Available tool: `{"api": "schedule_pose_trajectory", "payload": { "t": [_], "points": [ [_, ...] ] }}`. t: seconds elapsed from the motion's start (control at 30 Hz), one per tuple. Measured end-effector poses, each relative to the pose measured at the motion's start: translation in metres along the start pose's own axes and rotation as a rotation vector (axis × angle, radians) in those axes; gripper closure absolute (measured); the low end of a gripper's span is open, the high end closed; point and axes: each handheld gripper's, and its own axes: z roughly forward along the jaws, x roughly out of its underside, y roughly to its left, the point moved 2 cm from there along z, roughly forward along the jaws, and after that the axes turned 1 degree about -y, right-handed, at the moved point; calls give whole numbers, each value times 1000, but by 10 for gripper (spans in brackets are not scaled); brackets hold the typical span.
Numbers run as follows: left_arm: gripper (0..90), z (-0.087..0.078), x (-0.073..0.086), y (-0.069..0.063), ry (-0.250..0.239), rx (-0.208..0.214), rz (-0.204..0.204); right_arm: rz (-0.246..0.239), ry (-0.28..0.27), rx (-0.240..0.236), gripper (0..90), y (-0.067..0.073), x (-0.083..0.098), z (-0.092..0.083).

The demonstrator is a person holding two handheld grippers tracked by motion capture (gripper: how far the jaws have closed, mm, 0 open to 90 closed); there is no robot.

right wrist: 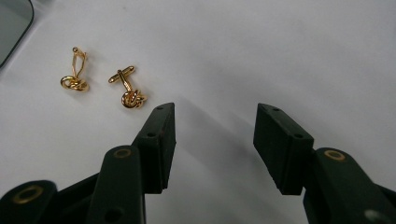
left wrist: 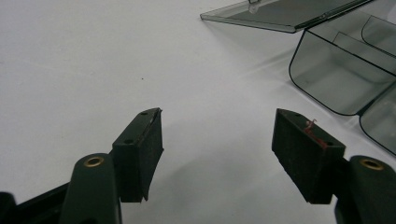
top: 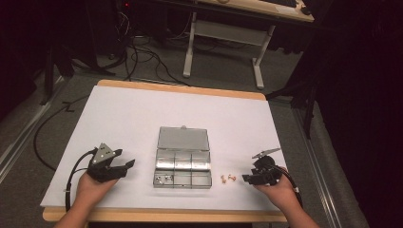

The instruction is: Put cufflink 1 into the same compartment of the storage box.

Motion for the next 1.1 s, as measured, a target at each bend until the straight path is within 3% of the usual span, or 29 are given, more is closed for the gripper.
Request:
{"api": "schedule_pose_trajectory", "payload": {
  "t": [0.47,0.77,1.1],
  "points": [
    [343,0,0,0,-2,6,7,-6,102,-32,485,5,-8,-4],
    [342,0,0,0,-2,6,6,-53,164,-55,513,17,-15,1],
    [343,0,0,-1,-1,8,10,-104,186,-75,581,27,-26,8]
  ]
}}
